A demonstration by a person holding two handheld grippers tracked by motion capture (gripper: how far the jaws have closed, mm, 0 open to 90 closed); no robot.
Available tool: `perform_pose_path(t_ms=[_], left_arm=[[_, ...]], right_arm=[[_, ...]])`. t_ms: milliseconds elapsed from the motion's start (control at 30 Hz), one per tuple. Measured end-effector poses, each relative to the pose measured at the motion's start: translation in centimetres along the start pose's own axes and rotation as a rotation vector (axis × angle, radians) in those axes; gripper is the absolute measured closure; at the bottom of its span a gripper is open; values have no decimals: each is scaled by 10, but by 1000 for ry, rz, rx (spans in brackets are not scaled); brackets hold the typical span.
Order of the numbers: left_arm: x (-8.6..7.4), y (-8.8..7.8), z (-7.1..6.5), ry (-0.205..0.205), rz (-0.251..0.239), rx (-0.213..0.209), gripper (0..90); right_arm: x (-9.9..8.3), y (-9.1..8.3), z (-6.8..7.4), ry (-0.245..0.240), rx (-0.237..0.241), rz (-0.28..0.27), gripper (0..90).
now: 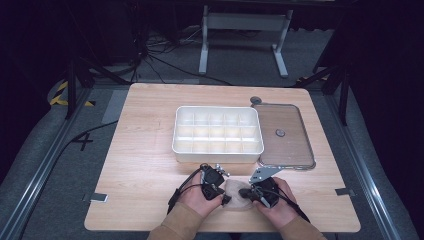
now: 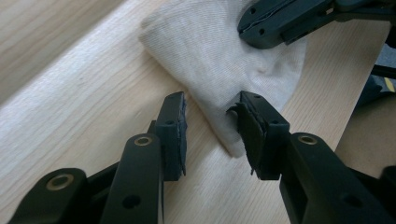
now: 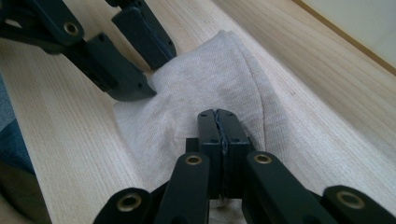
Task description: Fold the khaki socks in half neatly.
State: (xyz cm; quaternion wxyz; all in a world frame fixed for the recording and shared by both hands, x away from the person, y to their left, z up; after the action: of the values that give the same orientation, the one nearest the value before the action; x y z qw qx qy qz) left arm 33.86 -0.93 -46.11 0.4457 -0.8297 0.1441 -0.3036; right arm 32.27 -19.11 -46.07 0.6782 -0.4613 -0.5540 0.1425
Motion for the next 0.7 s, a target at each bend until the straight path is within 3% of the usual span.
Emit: perform_pose_path(t_ms=[67,100,133,167,300,433,567,700], left_arm=[[1,2,-1,0,-6,-15,686],[2,2,-3,19,-15,-5,799],[2,2,-3,19,-15,-5,815],[2,0,-6,54,-20,22,825],[3,-3,-13,75,-29,44,836],[6,-9,-23,146,-83,43,841],[8,-6,-30,192,-100,78,841],[8,-6,-31,185,-88,74,840]], right_arm=[[0,0,0,1,0,0,900],[0,0,0,2,1,-2,900],[0,0,0,2,2,-2,900],[0,0,0,2,1,-3,900],[-1,0,0,1,0,-3,900],[0,1,2,1,0,-3,900],[2,3,6,-2,-12,-3,899],[1,3,5,1,-6,-9,898]])
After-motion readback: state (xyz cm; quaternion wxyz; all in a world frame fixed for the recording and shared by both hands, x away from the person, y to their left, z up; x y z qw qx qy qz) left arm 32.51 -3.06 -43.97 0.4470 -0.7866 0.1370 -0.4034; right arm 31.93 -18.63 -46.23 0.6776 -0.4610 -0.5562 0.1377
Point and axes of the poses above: each handheld gripper's, and its own axes: y roughly forward along the jaws, x roughly out of its top, z roughly to its left, the point moved 2 cm from there along y, roughly forward along the jaws, and after that the axes turned 11 degrees about -y, right-handed, at the moved point
